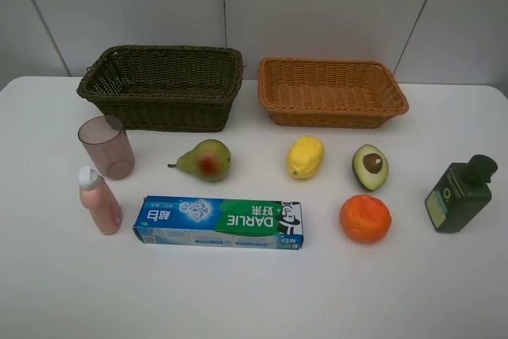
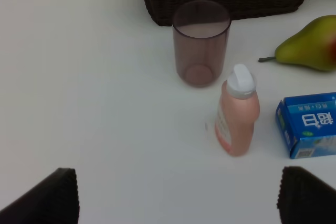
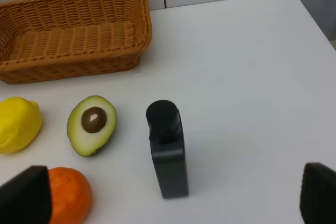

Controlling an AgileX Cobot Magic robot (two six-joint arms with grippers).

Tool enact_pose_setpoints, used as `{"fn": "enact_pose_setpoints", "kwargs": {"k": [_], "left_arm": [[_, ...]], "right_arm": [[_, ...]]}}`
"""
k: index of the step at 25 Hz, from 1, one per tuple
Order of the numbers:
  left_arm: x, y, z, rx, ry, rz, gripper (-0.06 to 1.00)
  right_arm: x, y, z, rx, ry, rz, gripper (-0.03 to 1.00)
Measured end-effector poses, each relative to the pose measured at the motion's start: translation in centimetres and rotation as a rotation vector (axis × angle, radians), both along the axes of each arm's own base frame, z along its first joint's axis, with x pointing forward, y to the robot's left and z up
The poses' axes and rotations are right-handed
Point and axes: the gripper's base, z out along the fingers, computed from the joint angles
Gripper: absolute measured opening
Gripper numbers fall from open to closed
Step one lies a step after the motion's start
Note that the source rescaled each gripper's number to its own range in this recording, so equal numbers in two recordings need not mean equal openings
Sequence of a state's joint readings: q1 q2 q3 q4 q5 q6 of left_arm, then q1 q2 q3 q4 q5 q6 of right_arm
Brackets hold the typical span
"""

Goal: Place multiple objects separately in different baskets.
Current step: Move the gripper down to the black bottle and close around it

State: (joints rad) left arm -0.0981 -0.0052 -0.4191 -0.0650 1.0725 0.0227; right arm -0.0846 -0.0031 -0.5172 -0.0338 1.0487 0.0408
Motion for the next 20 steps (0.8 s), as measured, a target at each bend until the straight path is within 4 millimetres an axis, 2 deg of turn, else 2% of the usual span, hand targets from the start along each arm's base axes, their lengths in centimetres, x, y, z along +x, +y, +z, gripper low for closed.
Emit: {"fn": "enact_pose_setpoints", "kwargs": {"k": [20], "left_arm": [[0.0,0.0,0.0,0.0,0.0,0.0,1.0]], "right_arm": [[0.0,0.0,0.0,0.0,0.0,0.0,1.0]]}}
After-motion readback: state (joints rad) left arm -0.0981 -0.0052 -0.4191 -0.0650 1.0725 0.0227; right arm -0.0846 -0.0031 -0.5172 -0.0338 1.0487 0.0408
